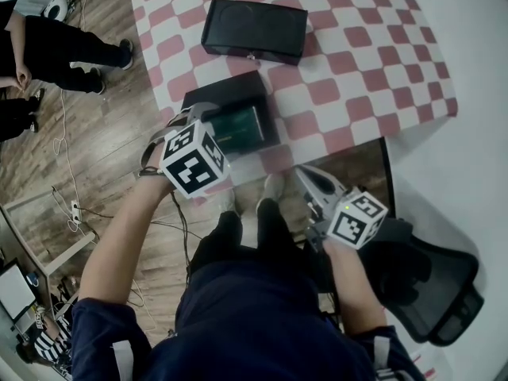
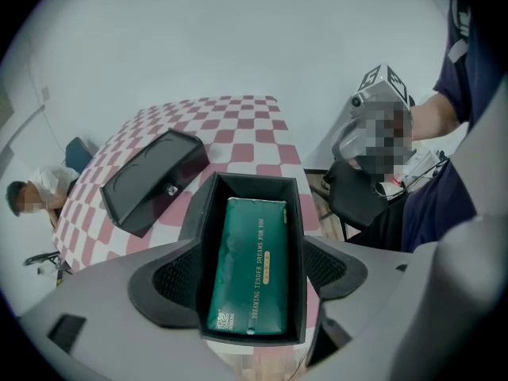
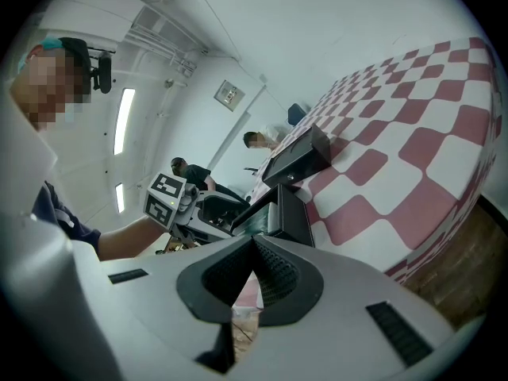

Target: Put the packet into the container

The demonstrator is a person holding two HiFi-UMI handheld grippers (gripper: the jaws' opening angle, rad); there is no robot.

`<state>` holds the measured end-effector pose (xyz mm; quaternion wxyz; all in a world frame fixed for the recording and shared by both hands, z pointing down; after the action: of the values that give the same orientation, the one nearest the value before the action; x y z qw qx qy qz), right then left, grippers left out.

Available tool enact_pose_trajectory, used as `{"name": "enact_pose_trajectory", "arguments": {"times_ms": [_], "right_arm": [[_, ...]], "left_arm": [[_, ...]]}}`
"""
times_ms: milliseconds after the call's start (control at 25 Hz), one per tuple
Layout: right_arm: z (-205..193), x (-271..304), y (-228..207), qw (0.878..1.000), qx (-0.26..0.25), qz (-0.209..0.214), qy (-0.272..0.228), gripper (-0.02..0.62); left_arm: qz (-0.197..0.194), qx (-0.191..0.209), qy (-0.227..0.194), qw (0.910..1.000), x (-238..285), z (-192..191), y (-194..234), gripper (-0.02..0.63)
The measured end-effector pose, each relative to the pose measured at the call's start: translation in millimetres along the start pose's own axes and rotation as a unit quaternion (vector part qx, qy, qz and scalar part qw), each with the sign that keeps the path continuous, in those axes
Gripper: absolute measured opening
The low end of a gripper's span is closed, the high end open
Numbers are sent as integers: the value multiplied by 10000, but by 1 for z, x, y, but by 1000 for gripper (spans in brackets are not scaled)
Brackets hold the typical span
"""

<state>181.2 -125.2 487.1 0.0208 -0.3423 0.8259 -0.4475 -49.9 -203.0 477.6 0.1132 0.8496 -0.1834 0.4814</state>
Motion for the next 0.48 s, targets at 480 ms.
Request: {"name": "enact_pose_trajectory", "arguments": {"times_ms": [480], "right_arm": [[15,15,39,9994,-352,5,-28,17]], "left_arm": [[619,-680,-1689,9813,-51,-15,-14,183]]}}
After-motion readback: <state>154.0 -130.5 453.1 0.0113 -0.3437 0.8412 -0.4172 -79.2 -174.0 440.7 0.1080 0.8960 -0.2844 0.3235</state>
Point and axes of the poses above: the fingertips, and each gripper's own axes: x forward along the fingers, y to its left, z out of its top, the point moved 8 cm from there along -x, backward along the fingers, and after that the axes turned 11 degrees about -y, right-handed, at the moved point
